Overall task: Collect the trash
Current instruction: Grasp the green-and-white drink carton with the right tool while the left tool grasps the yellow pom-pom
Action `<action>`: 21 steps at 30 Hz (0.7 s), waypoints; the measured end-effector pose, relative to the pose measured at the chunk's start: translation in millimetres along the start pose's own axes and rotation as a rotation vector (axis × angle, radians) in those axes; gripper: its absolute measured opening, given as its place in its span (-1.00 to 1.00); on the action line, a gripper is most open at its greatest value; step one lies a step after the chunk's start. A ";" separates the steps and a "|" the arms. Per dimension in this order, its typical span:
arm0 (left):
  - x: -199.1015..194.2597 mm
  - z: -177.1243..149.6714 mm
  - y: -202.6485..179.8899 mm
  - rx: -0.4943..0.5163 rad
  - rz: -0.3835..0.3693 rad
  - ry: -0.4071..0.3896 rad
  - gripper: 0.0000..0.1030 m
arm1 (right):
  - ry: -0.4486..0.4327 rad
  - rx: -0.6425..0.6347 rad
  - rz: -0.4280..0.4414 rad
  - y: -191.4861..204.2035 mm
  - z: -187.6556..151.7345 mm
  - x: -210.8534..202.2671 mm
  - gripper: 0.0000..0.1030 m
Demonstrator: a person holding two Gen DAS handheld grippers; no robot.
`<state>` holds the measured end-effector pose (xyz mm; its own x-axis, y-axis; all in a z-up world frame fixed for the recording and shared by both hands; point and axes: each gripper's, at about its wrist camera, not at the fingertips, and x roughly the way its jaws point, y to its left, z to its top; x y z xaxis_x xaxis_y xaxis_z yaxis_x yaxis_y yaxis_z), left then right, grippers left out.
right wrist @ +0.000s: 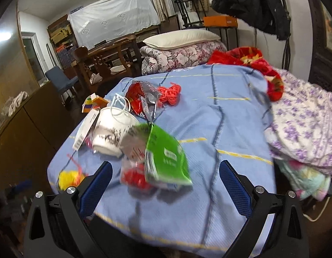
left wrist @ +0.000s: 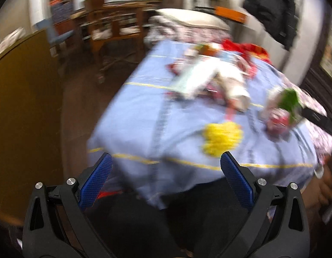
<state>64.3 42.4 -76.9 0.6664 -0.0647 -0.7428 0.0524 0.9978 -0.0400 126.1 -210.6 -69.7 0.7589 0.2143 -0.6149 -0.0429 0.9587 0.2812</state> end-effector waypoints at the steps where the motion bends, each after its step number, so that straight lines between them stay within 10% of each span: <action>1: 3.0 0.7 -9.4 0.030 -0.010 -0.004 0.89 | 0.003 0.013 0.010 -0.8 2.7 4.7 0.89; 6: 36.5 12.0 -38.2 0.091 -0.025 0.010 0.87 | 0.004 0.068 0.053 -7.7 11.6 24.2 0.85; 13: 63.0 30.7 -44.8 0.086 -0.086 0.005 0.30 | -0.002 0.095 0.089 -26.8 20.6 36.9 -0.38; 21: 69.2 38.3 -37.0 0.038 -0.165 0.024 -0.13 | -0.010 0.128 0.060 -36.5 19.1 41.8 -0.01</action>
<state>137.0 0.5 -101.2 0.6285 -0.2268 -0.7441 0.1877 0.9725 -0.1378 171.8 -240.2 -91.6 0.7640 0.2685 -0.5867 -0.0062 0.9123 0.4095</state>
